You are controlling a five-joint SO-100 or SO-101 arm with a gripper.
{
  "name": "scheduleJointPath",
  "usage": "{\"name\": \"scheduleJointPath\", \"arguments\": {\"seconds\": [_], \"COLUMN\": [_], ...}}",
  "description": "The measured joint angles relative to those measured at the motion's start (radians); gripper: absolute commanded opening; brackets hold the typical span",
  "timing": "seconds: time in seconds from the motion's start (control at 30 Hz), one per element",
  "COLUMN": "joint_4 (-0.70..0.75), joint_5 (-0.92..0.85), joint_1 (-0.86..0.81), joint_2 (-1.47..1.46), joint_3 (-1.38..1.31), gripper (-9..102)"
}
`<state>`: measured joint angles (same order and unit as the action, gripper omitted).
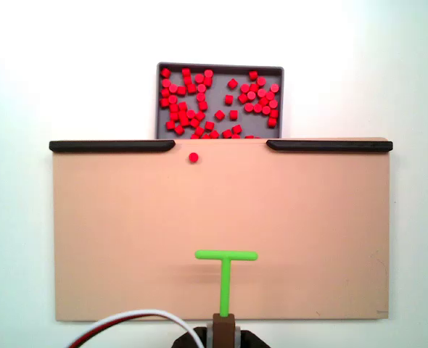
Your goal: Push granules from bottom to the grey container
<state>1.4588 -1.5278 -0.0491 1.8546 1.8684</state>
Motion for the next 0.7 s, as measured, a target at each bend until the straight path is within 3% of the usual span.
{"name": "scheduleJointPath", "arguments": {"seconds": [0.7], "joint_4": [-0.002], "joint_5": [-0.080], "joint_1": [-0.021], "joint_2": [-0.066], "joint_3": [0.000], "gripper": [0]}}
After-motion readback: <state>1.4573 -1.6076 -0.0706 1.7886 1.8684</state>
